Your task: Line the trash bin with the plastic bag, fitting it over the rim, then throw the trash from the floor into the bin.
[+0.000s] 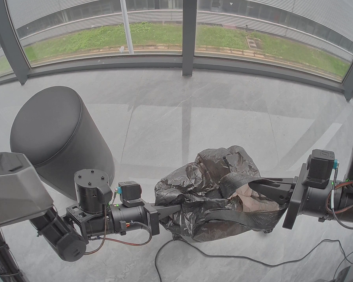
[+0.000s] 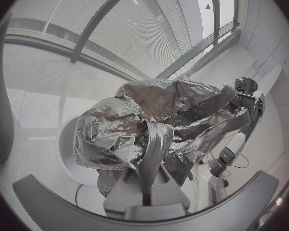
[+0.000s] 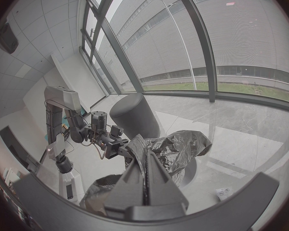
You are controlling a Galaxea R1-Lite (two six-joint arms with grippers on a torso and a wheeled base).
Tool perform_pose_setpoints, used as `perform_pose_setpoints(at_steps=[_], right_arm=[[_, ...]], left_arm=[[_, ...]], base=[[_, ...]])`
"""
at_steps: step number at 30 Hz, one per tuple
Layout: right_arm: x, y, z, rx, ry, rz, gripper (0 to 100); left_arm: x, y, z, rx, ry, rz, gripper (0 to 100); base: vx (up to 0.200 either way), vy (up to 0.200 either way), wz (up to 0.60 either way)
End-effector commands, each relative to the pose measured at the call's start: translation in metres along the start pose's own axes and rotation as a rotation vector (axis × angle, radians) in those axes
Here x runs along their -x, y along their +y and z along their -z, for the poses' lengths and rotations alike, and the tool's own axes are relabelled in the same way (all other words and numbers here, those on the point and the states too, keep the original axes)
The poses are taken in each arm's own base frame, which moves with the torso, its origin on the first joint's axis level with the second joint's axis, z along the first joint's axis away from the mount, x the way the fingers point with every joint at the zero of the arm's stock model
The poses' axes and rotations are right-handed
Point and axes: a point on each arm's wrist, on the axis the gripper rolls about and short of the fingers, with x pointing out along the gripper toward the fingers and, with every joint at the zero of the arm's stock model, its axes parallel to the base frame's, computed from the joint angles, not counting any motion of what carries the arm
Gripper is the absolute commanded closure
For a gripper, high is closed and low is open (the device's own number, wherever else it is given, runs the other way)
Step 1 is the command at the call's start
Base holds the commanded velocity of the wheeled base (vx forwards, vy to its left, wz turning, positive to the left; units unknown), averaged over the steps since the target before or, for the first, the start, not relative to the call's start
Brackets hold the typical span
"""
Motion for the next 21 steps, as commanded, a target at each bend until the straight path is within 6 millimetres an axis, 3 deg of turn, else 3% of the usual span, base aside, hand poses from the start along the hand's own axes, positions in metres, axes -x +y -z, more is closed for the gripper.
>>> perform_pose_setpoints(at_steps=[1,5,11,16,21], right_arm=[[-0.015,-0.005,0.0,-0.005,0.024,0.01,100],[-0.022,-0.007,0.002,-0.007,0.039,0.01,100],[-0.038,-0.012,-0.004,-0.008,0.03,0.009,100],[-0.054,-0.018,0.01,-0.021,0.092,0.019,100],[-0.068,-0.026,0.021,-0.032,0.117,0.015,100]], left_arm=[[-0.026,0.037,0.033,0.025,-0.017,-0.095,100],[-0.045,0.051,0.041,-0.001,-0.088,-0.139,100],[-0.062,0.056,0.021,0.018,-0.181,-0.116,100],[-0.062,0.055,0.021,0.047,-0.18,-0.11,100],[-0.046,0.052,0.027,0.068,-0.146,-0.139,100]], base=[[0.0,0.0,0.0],[0.0,0.0,0.0],[0.0,0.0,0.0],[0.0,0.0,0.0],[0.0,0.0,0.0]])
